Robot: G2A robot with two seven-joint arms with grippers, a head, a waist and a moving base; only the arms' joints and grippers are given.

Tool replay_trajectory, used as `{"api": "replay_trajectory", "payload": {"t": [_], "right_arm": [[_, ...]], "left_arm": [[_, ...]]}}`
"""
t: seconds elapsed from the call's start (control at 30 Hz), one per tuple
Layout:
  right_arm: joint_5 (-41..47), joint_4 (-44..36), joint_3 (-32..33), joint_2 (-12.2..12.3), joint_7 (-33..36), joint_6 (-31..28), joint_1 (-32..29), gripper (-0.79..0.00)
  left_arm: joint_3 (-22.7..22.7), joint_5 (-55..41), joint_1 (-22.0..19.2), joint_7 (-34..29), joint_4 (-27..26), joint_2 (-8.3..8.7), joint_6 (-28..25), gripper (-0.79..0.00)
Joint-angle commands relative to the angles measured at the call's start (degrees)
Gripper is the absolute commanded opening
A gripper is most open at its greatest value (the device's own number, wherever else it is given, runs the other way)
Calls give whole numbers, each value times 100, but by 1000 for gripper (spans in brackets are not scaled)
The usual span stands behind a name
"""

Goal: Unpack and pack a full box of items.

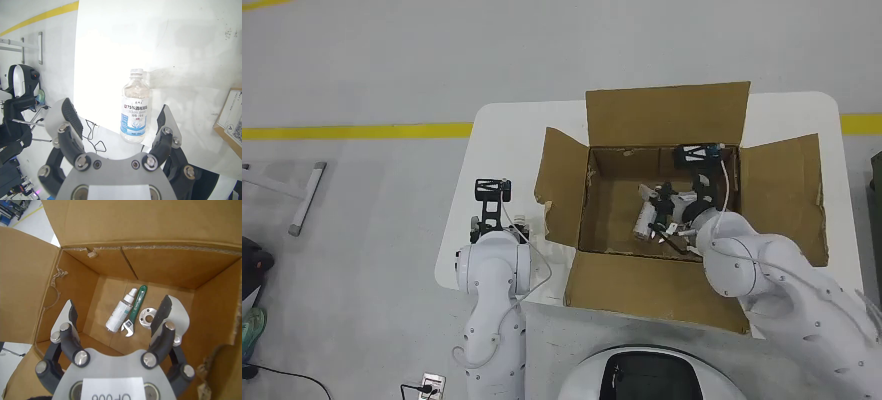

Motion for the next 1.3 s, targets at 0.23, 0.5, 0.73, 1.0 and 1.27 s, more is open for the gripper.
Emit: {"api": "replay_trajectory", "payload": {"t": [0.23,0.5,0.73,1.0,1.27], "right_arm": [[-167,141,-207,-46,47,164,133,0],[-302,137,-242,-62,-58,25,14,0],[-471,493,-761,-243,216,453,220,0],[-332,1077,-1084,-480,340,743,599,-394],[-219,1553,-1205,-653,268,789,764,-268]], "left_arm": [[0,0,0,0,0,0,0,0],[0,0,0,0,0,0,0,0],[0,0,0,0,0,0,0,0],[0,0,0,0,0,0,0,0],[0,0,0,0,0,0,0,0]]}}
